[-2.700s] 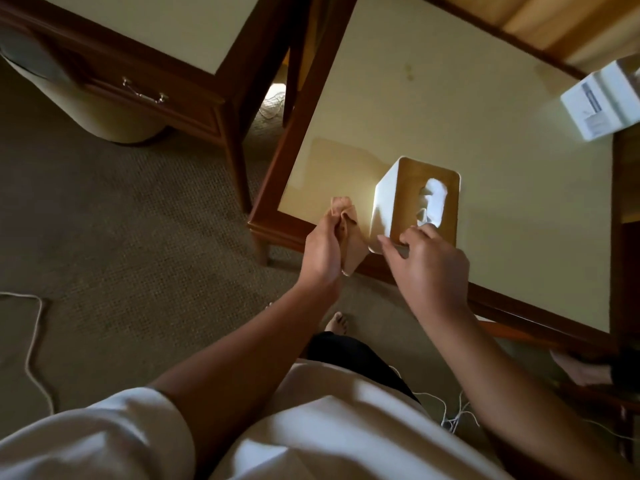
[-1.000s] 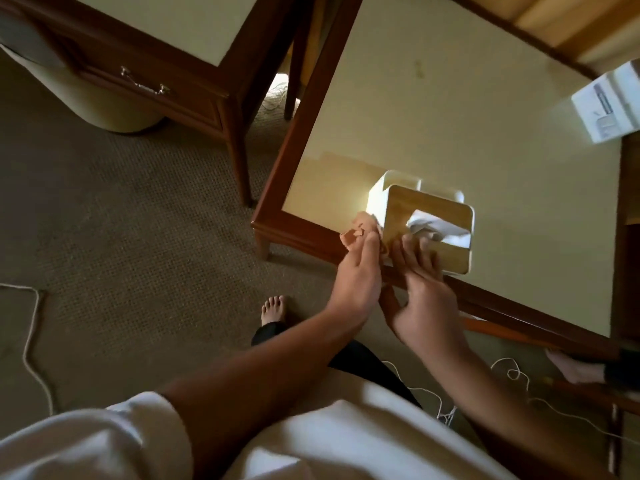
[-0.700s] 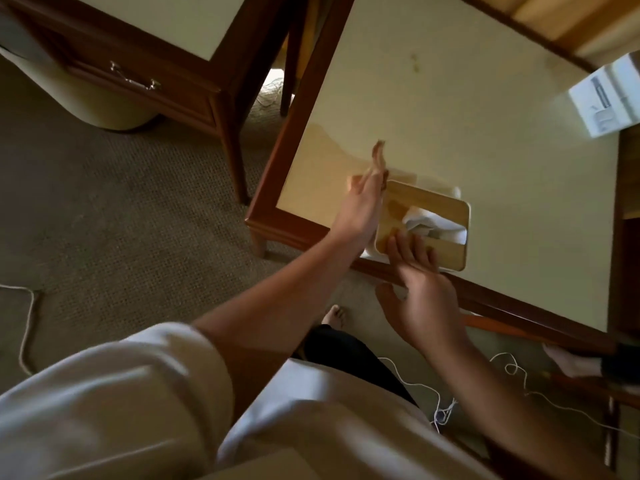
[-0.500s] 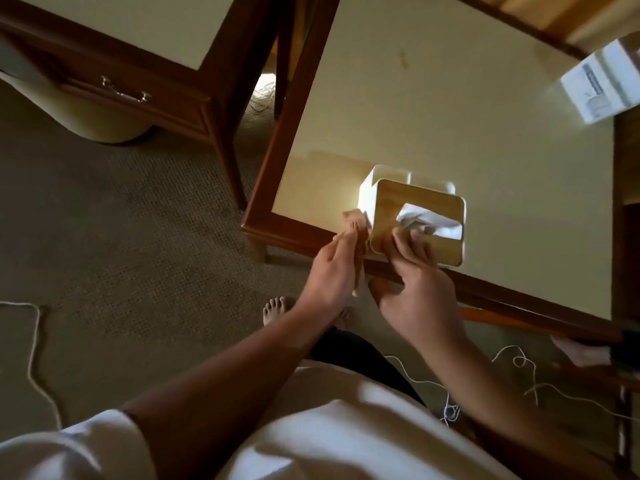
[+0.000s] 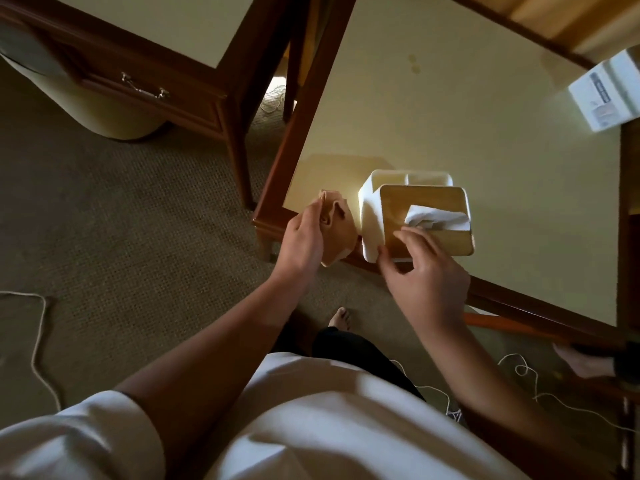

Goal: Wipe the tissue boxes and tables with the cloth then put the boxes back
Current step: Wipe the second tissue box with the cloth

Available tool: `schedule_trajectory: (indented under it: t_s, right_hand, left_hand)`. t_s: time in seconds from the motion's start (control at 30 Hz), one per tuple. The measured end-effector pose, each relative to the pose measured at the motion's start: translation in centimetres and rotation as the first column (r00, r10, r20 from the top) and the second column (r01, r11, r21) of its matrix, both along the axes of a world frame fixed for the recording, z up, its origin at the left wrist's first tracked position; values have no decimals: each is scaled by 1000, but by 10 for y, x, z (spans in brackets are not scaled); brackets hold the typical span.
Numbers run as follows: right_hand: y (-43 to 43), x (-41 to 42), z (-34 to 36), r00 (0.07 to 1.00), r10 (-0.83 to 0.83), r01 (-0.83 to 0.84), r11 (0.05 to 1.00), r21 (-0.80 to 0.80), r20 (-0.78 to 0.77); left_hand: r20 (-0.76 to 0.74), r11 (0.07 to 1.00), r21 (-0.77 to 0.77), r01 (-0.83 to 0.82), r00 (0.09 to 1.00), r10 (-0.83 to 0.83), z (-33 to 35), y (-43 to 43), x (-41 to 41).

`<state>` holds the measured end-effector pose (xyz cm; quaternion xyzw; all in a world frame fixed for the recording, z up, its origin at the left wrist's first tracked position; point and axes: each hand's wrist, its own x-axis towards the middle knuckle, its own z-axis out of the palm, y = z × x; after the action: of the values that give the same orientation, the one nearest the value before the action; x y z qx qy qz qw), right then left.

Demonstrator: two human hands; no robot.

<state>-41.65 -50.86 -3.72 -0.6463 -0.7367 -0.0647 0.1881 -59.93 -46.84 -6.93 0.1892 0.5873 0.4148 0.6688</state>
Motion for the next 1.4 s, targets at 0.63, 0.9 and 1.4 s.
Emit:
schedule_trajectory:
  t_s: [0.63,0.9,1.4]
  right_hand:
    - [-21,-15,0,998,61,-63,949,-309,-16]
    - [-29,13,-19,990,60,-105,924,-368,-132]
    - [-24,31,-3,984,76,-149,849,-507,-163]
  left_hand:
    - [48,988,147,36,998,-44,11,-4,12]
    - [-122,950,82,302,949,-291,14,-36,42]
    - [-79,977,48,209,976,-204,16,-24,64]
